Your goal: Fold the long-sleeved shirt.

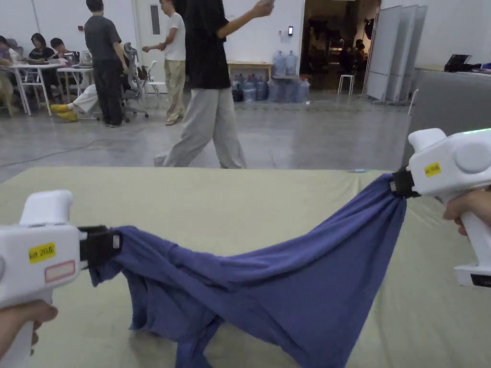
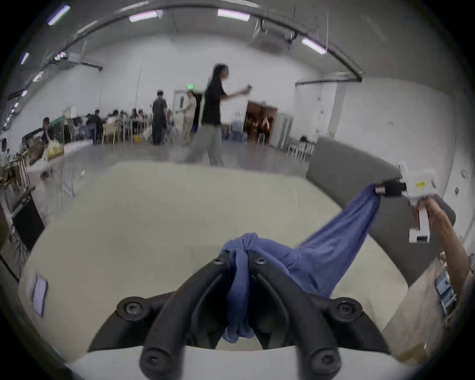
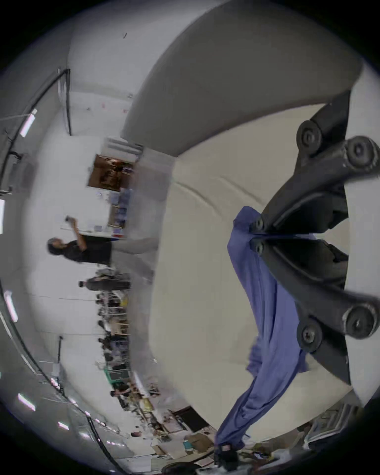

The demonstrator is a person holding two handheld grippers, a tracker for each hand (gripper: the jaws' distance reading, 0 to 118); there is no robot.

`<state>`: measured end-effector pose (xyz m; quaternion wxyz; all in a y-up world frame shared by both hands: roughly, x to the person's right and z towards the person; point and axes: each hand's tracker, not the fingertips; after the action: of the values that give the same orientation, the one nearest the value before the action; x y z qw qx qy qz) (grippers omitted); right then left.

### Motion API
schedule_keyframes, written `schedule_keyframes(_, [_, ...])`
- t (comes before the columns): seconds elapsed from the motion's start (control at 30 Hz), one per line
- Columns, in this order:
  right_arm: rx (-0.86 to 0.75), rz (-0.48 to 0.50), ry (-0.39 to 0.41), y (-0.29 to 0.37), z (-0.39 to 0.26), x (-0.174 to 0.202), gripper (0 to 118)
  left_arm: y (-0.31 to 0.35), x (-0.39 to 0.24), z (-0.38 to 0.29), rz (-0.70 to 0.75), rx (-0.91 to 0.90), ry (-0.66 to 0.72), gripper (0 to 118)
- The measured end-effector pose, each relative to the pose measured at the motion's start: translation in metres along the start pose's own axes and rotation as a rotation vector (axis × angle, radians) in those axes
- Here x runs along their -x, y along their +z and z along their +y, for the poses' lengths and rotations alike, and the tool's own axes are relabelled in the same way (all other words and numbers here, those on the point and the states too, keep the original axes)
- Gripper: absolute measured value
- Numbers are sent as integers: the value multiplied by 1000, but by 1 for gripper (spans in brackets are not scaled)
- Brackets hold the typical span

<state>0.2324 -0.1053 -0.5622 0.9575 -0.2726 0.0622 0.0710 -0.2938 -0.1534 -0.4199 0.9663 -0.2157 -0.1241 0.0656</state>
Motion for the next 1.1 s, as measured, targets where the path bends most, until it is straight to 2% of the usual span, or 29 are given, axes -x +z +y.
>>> schedule_keyframes(0.17, [-121, -55, -107, 20, 78, -24, 0, -10, 0, 120, 40, -178, -23, 4])
schedule_keyframes(0.33, [-210, -112, -150, 34, 148, -37, 0, -27, -8, 224, 56, -242, -37, 4])
schedule_keyframes(0.43, [-274, -124, -177, 45, 186, -45, 0, -31, -19, 269, 100, -289, -29, 4])
schedule_keyframes(0.53, [-343, -174, -198, 64, 219, -51, 0, -28, -30, 301, 75, -382, -23, 3])
schedule_keyframes(0.6, [-378, -183, -215, 76, 235, -57, 0, -32, -33, 315, 96, -373, -20, 3])
schedule_keyframes(0.73, [-399, -193, -218, 76, 253, -74, 0, -48, -31, 326, 119, -371, -30, 3])
schedule_keyframes(0.87, [-381, -181, -214, 56, 230, -79, 0, -72, -22, 293, 114, -308, -26, 3])
schedule_keyframes(1.1, [-190, -113, -271, -41, 113, -78, 0, -152, 13, 148, 121, -51, -21, 3])
